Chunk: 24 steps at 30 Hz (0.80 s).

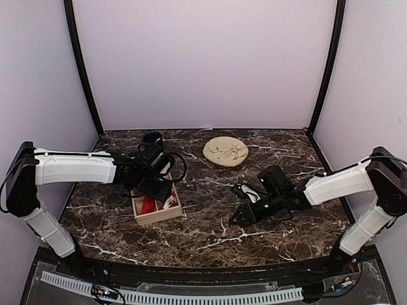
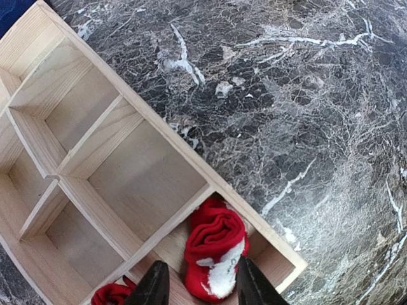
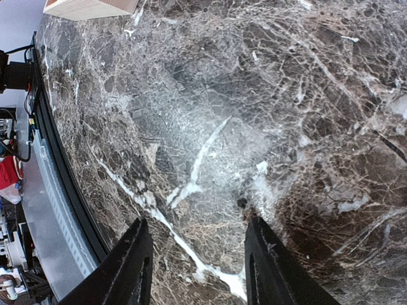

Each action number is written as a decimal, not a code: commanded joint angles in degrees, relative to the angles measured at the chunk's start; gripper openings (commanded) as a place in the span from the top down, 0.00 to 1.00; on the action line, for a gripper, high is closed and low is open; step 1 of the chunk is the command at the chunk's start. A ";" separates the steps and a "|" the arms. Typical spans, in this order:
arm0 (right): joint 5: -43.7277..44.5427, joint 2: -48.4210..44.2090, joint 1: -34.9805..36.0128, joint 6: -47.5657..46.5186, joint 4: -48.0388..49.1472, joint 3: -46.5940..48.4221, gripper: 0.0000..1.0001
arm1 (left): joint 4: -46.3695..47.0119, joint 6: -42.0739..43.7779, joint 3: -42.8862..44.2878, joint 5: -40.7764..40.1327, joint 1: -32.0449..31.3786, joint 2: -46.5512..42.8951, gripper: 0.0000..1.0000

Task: Roll the socks
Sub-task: Reset both arms

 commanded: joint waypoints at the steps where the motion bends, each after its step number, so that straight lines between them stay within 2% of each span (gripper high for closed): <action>1: -0.05 -0.44 -0.45 -0.05 0.77 0.68 0.55 | -0.74 0.69 1.66 -1.86 -0.52 -3.08 0.60; 10: 1.64 -1.47 -0.36 0.08 1.12 0.68 0.55 | 2.52 2.50 1.14 -6.85 -0.88 -7.80 0.60; 13: 4.49 -2.46 -0.36 -0.46 1.05 1.09 0.55 | 8.32 3.85 -1.98 -9.91 -0.88 -12.09 0.59; 16: 9.86 -3.53 -0.39 -1.79 0.45 2.18 0.54 | 14.96 4.88 -5.41 -14.48 -0.79 -16.66 0.55; 20: 21.71 -4.26 -0.85 -4.82 -1.94 6.78 0.51 | 20.05 6.85 -8.25 -22.16 0.28 -20.67 0.50; 24: 36.19 -4.05 -2.28 -8.03 -4.92 12.14 0.37 | 25.38 10.06 -11.05 -25.69 3.31 -23.80 0.50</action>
